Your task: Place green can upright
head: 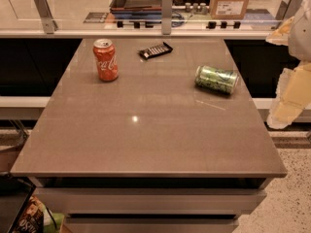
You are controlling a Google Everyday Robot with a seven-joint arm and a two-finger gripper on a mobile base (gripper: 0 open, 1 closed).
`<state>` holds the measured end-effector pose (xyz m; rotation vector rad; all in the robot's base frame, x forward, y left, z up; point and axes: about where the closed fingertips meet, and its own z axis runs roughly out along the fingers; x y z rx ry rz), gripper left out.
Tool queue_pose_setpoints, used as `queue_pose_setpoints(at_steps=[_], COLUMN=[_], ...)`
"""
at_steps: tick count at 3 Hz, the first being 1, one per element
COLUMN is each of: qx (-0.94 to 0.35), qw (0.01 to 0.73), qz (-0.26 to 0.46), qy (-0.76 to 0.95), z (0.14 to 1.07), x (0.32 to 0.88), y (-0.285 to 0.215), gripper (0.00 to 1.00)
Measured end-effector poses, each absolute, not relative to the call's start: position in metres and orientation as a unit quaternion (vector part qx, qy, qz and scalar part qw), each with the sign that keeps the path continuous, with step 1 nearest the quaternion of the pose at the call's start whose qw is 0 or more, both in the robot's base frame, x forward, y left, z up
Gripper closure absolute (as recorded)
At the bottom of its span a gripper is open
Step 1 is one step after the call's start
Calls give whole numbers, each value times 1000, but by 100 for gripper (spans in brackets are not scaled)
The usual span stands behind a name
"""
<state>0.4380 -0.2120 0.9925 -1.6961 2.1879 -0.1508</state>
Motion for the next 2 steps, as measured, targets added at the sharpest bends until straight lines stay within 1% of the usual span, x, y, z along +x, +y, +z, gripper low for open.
queue_pose_setpoints(at_steps=[1,2], qx=[-595,-574], qw=[188,199], qz=[-51,-34], qy=[780,793], z=[995,993], x=[444,464], y=[-212,-214], gripper=[0,0])
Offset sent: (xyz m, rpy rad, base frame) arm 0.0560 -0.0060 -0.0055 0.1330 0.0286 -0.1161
